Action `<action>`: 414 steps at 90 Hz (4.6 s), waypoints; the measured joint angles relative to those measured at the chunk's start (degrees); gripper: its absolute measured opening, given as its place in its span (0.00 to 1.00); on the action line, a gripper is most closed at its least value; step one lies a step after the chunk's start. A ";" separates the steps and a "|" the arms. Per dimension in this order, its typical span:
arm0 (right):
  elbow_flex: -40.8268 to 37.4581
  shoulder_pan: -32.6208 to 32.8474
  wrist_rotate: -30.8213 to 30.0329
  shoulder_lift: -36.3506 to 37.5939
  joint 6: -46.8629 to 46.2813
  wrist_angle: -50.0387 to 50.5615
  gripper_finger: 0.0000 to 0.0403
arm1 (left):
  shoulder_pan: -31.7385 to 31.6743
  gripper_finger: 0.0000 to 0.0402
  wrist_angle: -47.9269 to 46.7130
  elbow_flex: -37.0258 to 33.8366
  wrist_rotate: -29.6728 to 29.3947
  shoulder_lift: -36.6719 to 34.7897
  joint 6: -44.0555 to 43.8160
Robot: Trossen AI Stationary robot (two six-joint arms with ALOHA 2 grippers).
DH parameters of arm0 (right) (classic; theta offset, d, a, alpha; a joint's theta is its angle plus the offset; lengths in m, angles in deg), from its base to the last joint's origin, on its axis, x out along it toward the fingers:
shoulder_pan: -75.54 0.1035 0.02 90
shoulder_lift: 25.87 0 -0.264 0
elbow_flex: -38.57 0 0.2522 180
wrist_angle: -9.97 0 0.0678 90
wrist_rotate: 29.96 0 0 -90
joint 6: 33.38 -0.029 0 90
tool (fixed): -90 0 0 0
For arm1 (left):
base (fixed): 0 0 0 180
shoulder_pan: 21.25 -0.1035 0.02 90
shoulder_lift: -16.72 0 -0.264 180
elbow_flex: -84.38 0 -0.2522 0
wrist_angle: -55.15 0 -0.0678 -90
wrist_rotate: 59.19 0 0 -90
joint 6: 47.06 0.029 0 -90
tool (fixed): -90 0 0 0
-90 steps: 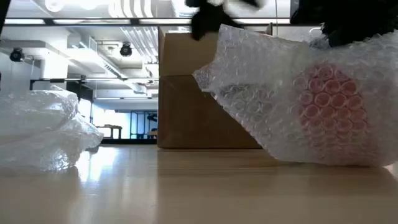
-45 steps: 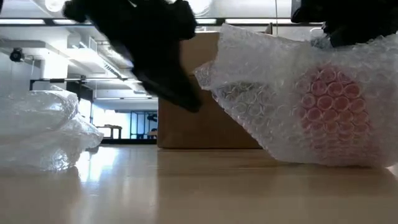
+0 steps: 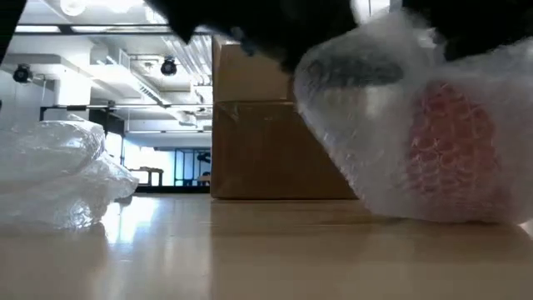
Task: Wrap mug
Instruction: Wrap the orange mug with the right transparent bubble wrap
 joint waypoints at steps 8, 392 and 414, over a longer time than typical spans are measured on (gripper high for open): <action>1.02 0.00 0.09 0.75 0.02 1.11 0.00 | -0.01 0.01 -0.39 3.59 1.31 1.93 0.86; -2.56 0.37 -1.49 1.73 -0.33 -2.83 0.00 | 0.13 0.00 0.18 2.10 4.86 0.87 5.27; -0.24 0.37 -1.24 1.90 0.29 0.39 0.00 | -0.66 0.00 -2.29 8.80 5.01 7.27 2.17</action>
